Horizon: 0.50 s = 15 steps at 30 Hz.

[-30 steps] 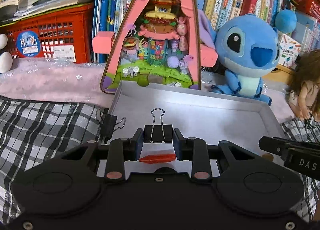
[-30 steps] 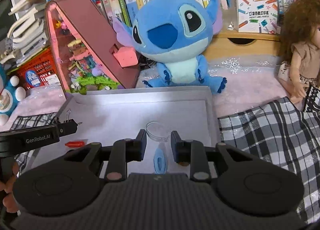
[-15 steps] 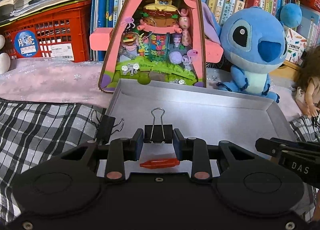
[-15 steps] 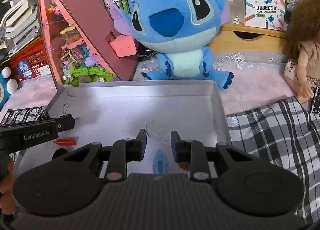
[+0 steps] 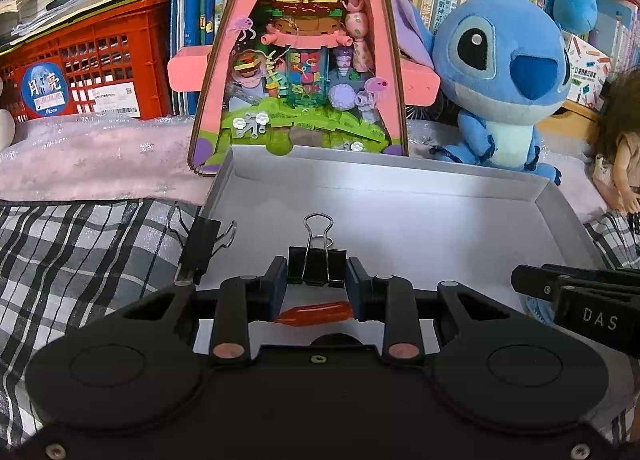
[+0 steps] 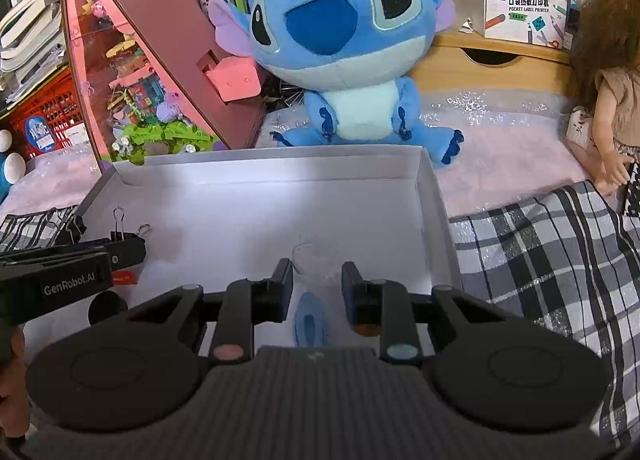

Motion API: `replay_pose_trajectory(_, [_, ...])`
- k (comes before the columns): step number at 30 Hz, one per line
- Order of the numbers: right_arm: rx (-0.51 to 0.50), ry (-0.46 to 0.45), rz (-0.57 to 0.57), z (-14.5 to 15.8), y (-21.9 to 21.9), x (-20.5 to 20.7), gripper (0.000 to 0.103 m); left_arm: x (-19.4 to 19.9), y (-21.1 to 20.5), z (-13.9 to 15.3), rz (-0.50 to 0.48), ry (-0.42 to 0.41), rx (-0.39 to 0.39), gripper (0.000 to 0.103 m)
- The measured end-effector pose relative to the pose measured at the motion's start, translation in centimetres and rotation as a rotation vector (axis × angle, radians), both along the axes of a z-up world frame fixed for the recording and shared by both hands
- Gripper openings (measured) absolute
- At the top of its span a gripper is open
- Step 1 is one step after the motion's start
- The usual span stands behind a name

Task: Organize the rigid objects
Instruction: 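Lower and open both tools to drop the clip and cup into the tray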

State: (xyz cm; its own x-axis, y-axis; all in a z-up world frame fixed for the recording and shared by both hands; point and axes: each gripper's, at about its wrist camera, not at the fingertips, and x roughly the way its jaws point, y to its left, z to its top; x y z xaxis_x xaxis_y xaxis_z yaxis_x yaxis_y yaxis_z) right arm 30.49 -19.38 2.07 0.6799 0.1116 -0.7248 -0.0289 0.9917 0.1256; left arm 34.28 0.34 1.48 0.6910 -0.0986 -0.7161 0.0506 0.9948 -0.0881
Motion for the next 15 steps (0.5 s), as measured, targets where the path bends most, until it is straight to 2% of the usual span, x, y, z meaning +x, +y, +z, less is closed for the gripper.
replay_pose_trajectory(12, [0.000, 0.002, -0.004, -0.12, 0.06, 0.04, 0.033, -0.53, -0.28, -0.16, -0.010, -0.026, 0.023, 0.031])
replay_pose_trajectory(13, [-0.001, 0.001, -0.004, -0.14, 0.05, 0.04, 0.035, -0.59, -0.30, -0.15, -0.013, -0.026, 0.024, 0.032])
replay_pose_trajectory(15, [-0.004, -0.001, -0.007, -0.14, 0.06, 0.02, 0.036, -0.77, -0.29, -0.10, -0.014, -0.028, 0.024, 0.047])
